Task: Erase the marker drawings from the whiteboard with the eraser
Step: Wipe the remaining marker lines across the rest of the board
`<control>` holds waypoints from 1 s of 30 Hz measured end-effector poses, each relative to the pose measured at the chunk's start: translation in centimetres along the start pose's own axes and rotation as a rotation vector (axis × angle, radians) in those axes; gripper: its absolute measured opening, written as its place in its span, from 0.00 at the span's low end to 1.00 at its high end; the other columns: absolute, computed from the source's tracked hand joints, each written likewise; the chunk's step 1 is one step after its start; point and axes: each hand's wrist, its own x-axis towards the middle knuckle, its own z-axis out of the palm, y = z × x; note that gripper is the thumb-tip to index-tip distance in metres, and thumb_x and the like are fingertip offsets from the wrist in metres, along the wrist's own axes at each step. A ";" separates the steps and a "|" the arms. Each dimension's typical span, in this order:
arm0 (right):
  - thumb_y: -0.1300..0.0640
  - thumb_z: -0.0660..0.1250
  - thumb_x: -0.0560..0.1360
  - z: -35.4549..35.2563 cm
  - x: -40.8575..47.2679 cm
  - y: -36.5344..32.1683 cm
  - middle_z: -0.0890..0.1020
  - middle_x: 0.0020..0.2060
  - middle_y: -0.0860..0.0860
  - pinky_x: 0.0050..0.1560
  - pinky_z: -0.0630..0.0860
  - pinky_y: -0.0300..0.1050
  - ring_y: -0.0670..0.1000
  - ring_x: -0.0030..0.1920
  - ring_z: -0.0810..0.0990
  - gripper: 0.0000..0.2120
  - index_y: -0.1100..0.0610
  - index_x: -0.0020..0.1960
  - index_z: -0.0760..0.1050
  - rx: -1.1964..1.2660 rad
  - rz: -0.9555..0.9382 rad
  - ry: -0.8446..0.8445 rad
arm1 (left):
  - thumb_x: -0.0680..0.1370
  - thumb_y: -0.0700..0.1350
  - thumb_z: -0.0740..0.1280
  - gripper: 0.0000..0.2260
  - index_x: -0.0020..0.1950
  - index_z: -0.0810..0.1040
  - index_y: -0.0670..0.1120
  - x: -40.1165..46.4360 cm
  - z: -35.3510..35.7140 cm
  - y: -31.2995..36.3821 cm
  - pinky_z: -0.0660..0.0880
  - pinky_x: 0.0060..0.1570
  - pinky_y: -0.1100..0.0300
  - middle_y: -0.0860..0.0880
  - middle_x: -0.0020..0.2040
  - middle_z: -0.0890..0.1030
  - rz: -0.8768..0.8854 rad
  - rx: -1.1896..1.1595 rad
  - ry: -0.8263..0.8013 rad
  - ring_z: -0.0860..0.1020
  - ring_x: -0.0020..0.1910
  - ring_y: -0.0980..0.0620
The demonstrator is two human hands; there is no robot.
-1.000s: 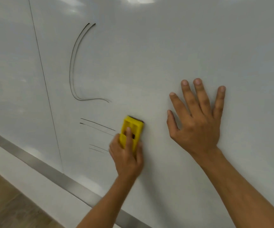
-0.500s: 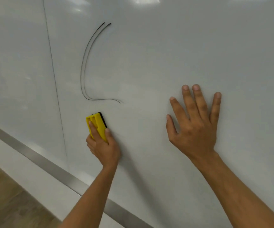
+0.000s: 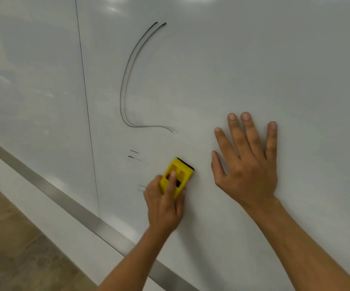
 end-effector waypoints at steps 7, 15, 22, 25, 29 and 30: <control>0.53 0.64 0.78 0.1 -0.1 -0.2 0.71 0.72 0.59 0.76 0.53 0.68 0.61 0.75 0.66 0.20 0.59 0.68 0.77 -0.014 0.016 0.005 | 0.80 0.54 0.58 0.29 0.80 0.55 0.50 6.9 -1.5 -4.6 0.65 0.64 0.44 0.38 0.63 0.70 -0.641 -0.111 0.149 0.68 0.62 0.40; 0.54 0.66 0.77 -1.1 0.2 0.0 0.71 0.72 0.60 0.74 0.54 0.70 0.62 0.75 0.66 0.23 0.59 0.71 0.73 0.066 0.012 0.026 | 0.79 0.54 0.59 0.29 0.78 0.57 0.47 -1.3 -1.5 -0.4 0.68 0.60 0.43 0.34 0.61 0.73 -0.562 -0.146 -0.029 0.71 0.58 0.37; 0.52 0.66 0.78 -2.0 -0.1 3.4 0.67 0.75 0.60 0.74 0.48 0.69 0.61 0.76 0.63 0.27 0.59 0.75 0.68 -0.016 0.057 0.054 | 0.79 0.55 0.57 0.28 0.78 0.57 0.52 -0.6 -0.9 -0.4 0.61 0.64 0.46 0.37 0.65 0.70 -0.639 -0.191 0.016 0.68 0.64 0.38; 0.50 0.65 0.78 -1.8 -0.2 3.1 0.67 0.75 0.59 0.74 0.49 0.71 0.62 0.76 0.63 0.26 0.59 0.74 0.69 -0.069 0.045 0.022 | 0.80 0.53 0.59 0.28 0.79 0.55 0.53 4.3 -1.0 -3.8 0.58 0.67 0.45 0.39 0.67 0.69 -0.817 -0.195 0.169 0.65 0.67 0.41; 0.49 0.64 0.79 -1.4 -0.2 3.0 0.66 0.76 0.59 0.74 0.48 0.70 0.61 0.77 0.61 0.26 0.58 0.74 0.69 -0.081 0.051 0.018 | 0.83 0.50 0.60 0.26 0.80 0.54 0.57 7.7 -1.6 -7.7 0.58 0.71 0.40 0.42 0.68 0.67 -0.909 -0.183 0.207 0.64 0.69 0.43; 0.49 0.64 0.79 -1.4 -0.2 3.0 0.66 0.76 0.59 0.74 0.48 0.70 0.61 0.77 0.61 0.26 0.58 0.74 0.69 -0.082 0.054 0.017 | 0.83 0.51 0.59 0.26 0.80 0.54 0.57 7.7 -1.6 -7.8 0.58 0.71 0.40 0.43 0.68 0.67 -0.911 -0.179 0.206 0.64 0.69 0.43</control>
